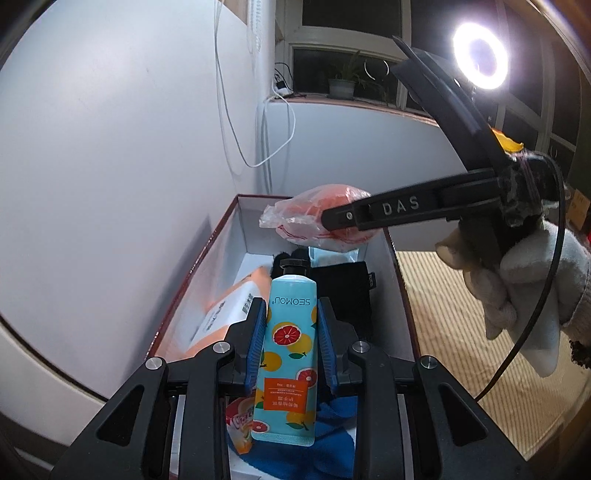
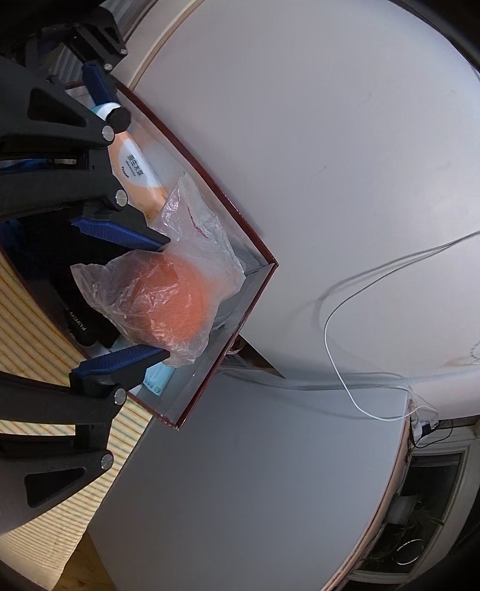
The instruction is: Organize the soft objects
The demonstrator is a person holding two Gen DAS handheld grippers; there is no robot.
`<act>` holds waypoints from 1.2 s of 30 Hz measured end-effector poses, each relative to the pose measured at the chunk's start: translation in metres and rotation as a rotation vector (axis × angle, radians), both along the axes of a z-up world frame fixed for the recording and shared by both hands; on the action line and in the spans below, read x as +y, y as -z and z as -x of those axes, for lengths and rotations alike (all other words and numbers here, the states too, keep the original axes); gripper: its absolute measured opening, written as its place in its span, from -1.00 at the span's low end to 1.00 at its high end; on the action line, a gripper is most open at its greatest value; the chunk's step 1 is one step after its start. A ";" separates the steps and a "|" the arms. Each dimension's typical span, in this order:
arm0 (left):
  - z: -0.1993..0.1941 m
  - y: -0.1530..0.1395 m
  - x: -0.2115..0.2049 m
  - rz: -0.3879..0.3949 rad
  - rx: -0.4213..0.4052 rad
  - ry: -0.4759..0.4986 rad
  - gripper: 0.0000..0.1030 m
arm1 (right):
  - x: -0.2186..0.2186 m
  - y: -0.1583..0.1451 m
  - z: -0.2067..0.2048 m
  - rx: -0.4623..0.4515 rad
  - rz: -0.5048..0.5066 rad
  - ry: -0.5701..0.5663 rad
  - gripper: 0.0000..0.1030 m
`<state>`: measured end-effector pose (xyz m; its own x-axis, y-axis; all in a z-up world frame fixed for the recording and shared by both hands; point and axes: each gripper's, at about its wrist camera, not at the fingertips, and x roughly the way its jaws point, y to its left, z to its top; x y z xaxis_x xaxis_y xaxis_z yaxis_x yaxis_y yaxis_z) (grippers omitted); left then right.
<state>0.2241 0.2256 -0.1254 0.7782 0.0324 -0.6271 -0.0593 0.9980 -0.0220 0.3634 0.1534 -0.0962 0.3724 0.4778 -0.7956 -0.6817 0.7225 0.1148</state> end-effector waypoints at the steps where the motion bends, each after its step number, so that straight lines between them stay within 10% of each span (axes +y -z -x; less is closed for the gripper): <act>1: 0.000 0.001 0.000 -0.004 0.004 -0.003 -0.49 | 0.001 0.000 0.000 -0.001 0.001 -0.001 -0.06; 7: 0.004 -0.002 -0.001 -0.022 -0.001 -0.013 -0.10 | 0.002 -0.003 0.000 -0.014 -0.004 -0.002 0.20; 19: 0.027 -0.015 -0.005 -0.011 -0.023 -0.034 -0.08 | -0.024 -0.024 0.019 -0.034 -0.011 0.009 0.24; 36: 0.102 -0.034 -0.041 0.036 -0.090 -0.022 0.13 | -0.194 -0.048 0.089 -0.145 -0.014 0.182 0.55</act>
<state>0.1222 0.1843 -0.0918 0.8309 0.0294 -0.5556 -0.0778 0.9949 -0.0638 0.2745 -0.0404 -0.0479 0.5629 0.4034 -0.7214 -0.5507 0.8339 0.0365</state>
